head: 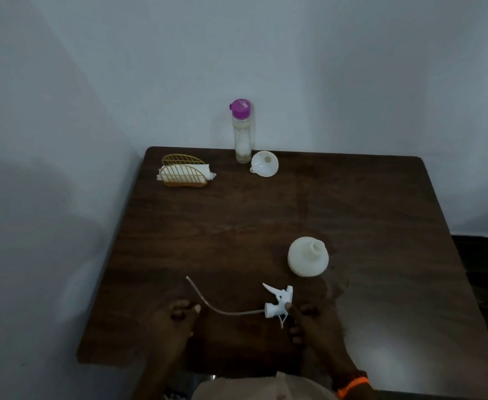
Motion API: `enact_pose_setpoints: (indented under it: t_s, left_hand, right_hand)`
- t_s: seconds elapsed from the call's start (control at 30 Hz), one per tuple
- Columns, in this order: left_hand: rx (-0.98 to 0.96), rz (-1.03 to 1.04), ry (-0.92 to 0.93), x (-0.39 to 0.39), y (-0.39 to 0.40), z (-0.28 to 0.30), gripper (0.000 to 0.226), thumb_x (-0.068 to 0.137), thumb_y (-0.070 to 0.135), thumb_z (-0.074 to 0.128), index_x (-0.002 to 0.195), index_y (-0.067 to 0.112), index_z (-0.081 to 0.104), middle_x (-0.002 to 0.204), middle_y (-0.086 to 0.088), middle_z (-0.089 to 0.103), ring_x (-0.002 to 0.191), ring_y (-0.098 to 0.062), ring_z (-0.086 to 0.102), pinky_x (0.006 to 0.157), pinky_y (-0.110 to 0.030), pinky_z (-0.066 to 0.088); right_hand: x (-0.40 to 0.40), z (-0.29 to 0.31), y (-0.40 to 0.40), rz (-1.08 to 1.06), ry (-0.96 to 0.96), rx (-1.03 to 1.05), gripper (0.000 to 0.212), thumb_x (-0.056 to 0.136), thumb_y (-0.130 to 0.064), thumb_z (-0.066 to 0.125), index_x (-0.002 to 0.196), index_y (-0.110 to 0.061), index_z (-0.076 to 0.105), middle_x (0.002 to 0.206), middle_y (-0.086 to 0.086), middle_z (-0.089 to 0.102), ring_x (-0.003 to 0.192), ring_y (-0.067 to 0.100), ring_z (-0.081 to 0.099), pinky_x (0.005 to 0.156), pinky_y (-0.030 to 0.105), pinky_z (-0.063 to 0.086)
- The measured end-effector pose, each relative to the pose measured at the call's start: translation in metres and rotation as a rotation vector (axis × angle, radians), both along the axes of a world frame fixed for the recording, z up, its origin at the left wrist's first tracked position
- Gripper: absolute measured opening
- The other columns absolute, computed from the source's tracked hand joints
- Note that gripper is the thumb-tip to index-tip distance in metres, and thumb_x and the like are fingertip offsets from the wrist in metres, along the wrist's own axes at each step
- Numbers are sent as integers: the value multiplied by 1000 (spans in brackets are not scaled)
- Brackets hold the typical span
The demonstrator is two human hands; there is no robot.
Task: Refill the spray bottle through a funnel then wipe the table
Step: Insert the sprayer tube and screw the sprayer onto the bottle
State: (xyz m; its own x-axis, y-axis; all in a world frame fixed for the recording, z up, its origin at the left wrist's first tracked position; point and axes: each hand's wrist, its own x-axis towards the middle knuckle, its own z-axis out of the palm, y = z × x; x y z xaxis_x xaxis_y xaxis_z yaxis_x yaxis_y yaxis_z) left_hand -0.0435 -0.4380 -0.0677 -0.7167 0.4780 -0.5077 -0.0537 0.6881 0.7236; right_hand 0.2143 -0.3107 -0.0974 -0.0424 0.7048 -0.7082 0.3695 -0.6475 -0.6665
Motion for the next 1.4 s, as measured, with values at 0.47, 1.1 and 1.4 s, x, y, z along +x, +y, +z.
enact_pose_setpoints:
  t_s: [0.47,1.1,1.4]
  left_hand:
    - [16,-37,159,-7,12,-34,5,85,14,78,88,18,78,76,-5,75,68,-24,72,62,-43,62]
    - [167,-87,165,-4,22,-16,7,90,6,72,94,12,75,72,7,69,61,-12,66,39,-15,51]
    - [251,-115,104,1,6,7,12,88,5,73,87,16,76,64,16,72,63,-18,71,46,-10,52]
  right_hand:
    - [-20,7,1,-1,-75,26,35,72,-15,91,63,-4,59,61,19,67,52,31,65,51,38,57]
    - [-33,4,-1,-79,-80,35,45,70,-21,92,45,-9,57,47,16,63,38,25,59,45,34,52]
    - [-27,23,-7,-110,216,-225,18,79,-7,83,74,3,70,55,7,58,48,16,54,46,28,47]
